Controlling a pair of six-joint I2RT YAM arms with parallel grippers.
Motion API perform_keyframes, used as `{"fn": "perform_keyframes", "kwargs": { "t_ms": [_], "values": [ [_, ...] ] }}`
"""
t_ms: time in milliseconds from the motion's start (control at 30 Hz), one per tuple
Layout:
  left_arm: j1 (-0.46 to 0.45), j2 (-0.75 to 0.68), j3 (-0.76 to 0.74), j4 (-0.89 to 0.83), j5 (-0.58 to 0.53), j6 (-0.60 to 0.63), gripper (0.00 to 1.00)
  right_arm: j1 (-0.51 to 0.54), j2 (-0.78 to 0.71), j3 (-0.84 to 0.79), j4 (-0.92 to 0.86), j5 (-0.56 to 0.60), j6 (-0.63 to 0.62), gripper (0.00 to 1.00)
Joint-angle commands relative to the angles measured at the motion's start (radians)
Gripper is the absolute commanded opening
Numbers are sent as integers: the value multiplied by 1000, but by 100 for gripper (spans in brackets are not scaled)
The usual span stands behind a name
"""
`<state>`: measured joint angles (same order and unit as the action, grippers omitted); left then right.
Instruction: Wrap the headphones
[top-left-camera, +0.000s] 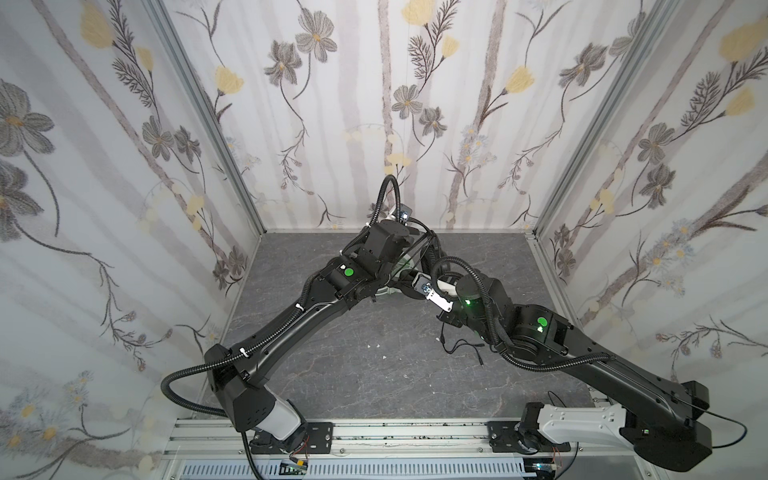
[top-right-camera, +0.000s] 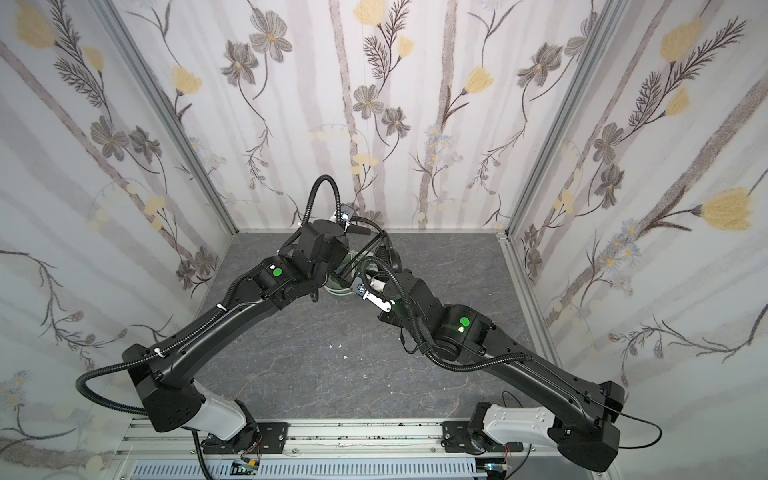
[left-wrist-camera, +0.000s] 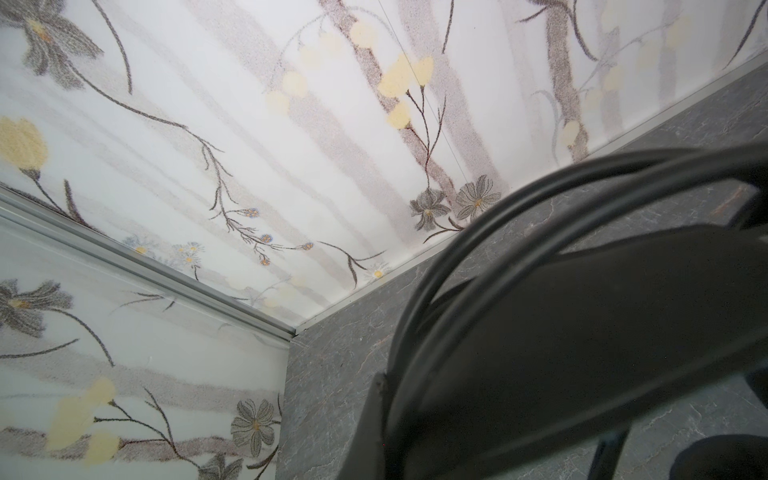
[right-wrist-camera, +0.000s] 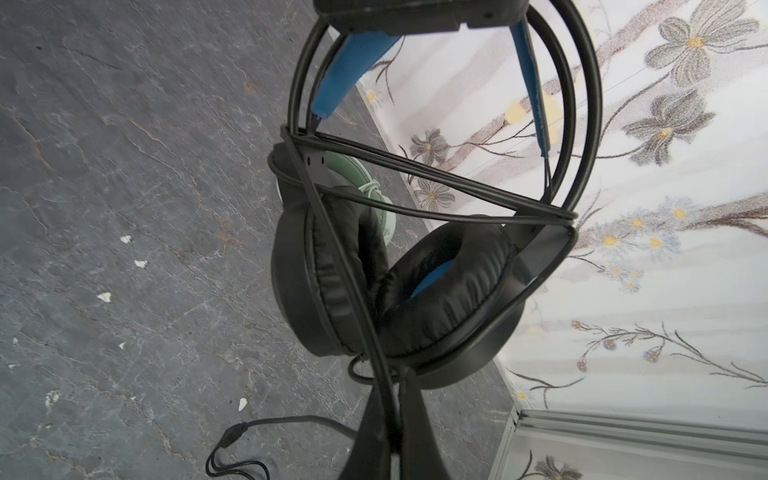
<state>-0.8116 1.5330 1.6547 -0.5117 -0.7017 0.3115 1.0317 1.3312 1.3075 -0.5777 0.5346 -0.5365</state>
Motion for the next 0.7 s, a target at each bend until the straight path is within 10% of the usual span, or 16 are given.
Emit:
{"fn": "perform_keyframes", "kwargs": {
  "t_ms": [0,433,667],
  "values": [
    [3,0,14,-35,39,-8,0,-6,5,-6,34,86,-59,0],
    [75,-47,-85,-215,525,-78,0,7,13,-51,106,91,-159,0],
    [85,-100,-151,-213,584,-62,0,43,-24,-122,111,52,-186,1]
  ]
}}
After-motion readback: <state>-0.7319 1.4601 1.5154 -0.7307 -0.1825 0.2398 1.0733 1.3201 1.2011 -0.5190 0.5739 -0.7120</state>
